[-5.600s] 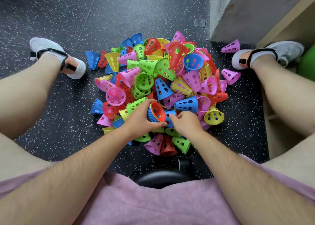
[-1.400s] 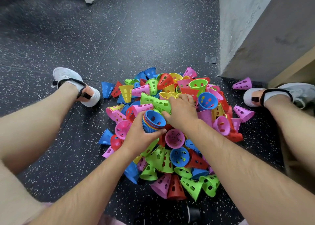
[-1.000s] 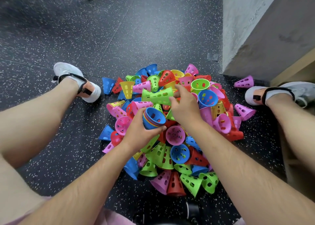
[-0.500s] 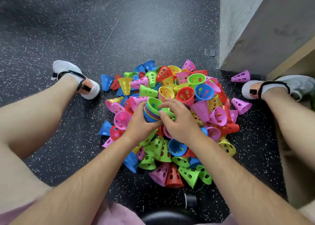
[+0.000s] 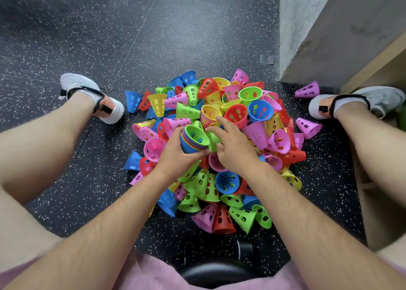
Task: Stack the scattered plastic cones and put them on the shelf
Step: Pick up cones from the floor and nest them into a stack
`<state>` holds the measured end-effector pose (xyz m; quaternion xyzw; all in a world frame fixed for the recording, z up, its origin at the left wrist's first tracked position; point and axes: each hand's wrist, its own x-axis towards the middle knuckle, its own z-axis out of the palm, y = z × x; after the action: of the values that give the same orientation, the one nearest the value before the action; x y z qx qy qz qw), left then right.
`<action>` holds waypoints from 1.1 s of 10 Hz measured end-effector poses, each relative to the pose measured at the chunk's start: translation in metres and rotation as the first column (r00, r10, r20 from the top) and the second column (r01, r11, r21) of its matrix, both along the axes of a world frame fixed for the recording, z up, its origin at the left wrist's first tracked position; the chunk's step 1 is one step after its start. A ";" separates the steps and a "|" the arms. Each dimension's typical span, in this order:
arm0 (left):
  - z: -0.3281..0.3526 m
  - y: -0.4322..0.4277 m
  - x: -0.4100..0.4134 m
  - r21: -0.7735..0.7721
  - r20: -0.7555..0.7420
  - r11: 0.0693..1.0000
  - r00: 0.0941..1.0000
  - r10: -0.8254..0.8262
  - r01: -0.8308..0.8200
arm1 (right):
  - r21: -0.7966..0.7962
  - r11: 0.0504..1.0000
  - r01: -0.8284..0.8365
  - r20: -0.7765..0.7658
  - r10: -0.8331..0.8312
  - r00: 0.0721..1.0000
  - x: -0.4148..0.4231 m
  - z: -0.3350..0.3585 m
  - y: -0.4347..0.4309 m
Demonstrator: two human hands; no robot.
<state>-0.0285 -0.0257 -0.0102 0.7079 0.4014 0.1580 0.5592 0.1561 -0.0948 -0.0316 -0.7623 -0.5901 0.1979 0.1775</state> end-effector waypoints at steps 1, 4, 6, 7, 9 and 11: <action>-0.029 0.004 0.001 0.021 0.004 0.996 0.996 0.089 -0.089 | -0.103 0.995 -0.017 0.016 0.019 1.000 -0.006 0.003 0.001; -0.029 0.005 0.006 0.008 0.026 0.994 0.994 0.108 -0.108 | 0.017 1.000 0.019 0.018 -0.019 1.000 0.003 -0.015 0.004; -0.032 0.007 0.006 -0.001 0.044 0.995 0.994 0.104 -0.104 | 0.219 0.961 0.169 -0.133 -0.142 0.981 0.015 -0.001 -0.005; -0.033 0.007 0.007 0.012 0.046 0.994 0.993 0.106 -0.107 | 0.289 0.932 0.220 -0.211 -0.162 0.964 0.014 0.010 -0.008; -0.031 0.007 0.009 -0.002 0.077 0.994 0.991 0.113 -0.113 | 0.300 0.949 0.098 -0.200 -0.038 0.979 -0.005 0.024 -0.010; -0.030 0.010 0.000 -0.025 0.122 0.984 0.977 0.177 -0.175 | 0.061 0.998 0.010 -0.286 0.008 0.958 -0.028 0.019 -0.008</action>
<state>-0.0281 -0.0152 -0.0401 0.6545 0.4284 0.2477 0.5716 0.1284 -0.1024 -0.0125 -0.7201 -0.5636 0.2879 0.2845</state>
